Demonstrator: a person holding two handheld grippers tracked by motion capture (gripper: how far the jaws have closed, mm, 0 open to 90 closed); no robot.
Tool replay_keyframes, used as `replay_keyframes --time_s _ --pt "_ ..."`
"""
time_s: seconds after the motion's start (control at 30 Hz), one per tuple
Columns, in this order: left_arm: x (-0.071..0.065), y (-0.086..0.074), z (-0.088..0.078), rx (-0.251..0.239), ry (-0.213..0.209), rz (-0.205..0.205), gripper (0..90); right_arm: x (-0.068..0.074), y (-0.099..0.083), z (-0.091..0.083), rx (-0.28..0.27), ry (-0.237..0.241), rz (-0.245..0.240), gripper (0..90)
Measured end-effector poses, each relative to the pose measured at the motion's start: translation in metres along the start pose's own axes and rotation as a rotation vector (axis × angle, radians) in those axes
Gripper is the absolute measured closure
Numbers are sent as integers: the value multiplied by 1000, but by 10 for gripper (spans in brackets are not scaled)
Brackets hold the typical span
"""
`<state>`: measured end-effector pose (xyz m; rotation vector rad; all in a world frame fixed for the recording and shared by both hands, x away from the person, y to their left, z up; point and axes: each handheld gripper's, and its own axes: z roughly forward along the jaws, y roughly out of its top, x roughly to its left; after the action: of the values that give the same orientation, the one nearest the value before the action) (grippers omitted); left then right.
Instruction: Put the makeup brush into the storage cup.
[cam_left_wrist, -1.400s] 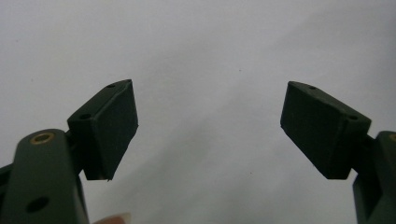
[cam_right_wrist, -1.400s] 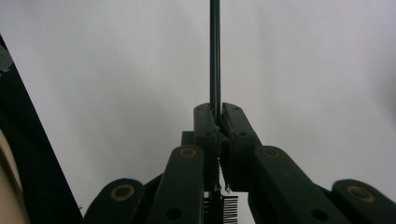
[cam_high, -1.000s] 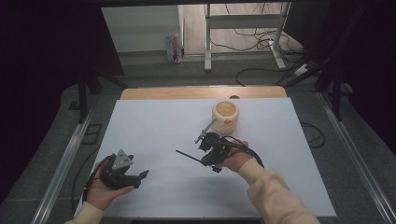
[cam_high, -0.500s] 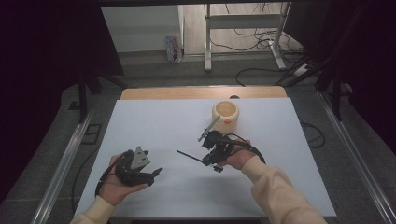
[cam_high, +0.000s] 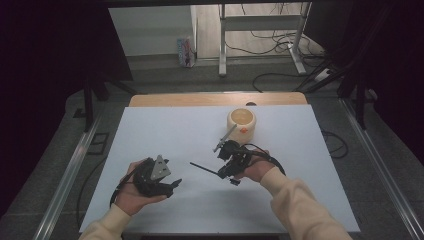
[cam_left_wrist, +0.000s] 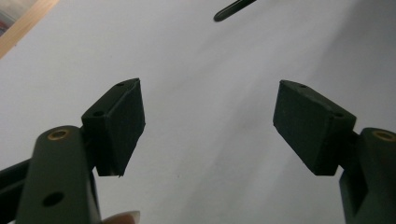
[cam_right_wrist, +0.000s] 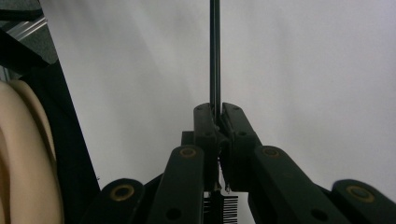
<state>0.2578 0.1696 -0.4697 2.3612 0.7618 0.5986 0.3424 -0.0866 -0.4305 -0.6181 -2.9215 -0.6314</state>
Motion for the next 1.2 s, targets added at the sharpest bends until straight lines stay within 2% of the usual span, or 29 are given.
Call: replay_keyframes --time_s 0.13,0.2,0.47,0.5,0.67,0.87,1.03,1.2 --pt "-2 5 3 -2 -22 34 257 0 0 -1 0 2 -4 864" --pt "-3 9 6 -6 -27 36 259 0 1 -1 -2 4 -7 864" --pt "-5 25 13 -15 -33 77 264 -1 4 -2 0 22 -16 864" --pt "-5 27 13 -9 -29 95 263 -1 4 -1 1 24 -13 864" --pt "-10 38 18 -22 -23 134 263 -1 6 -2 2 34 -6 864" --pt "-17 51 24 -37 -42 206 279 -1 11 0 10 46 -20 864" --pt "-23 57 27 -51 -42 265 332 1 13 1 12 57 -29 864" --pt "-31 56 33 -27 -35 321 409 2 14 4 11 75 -38 864"
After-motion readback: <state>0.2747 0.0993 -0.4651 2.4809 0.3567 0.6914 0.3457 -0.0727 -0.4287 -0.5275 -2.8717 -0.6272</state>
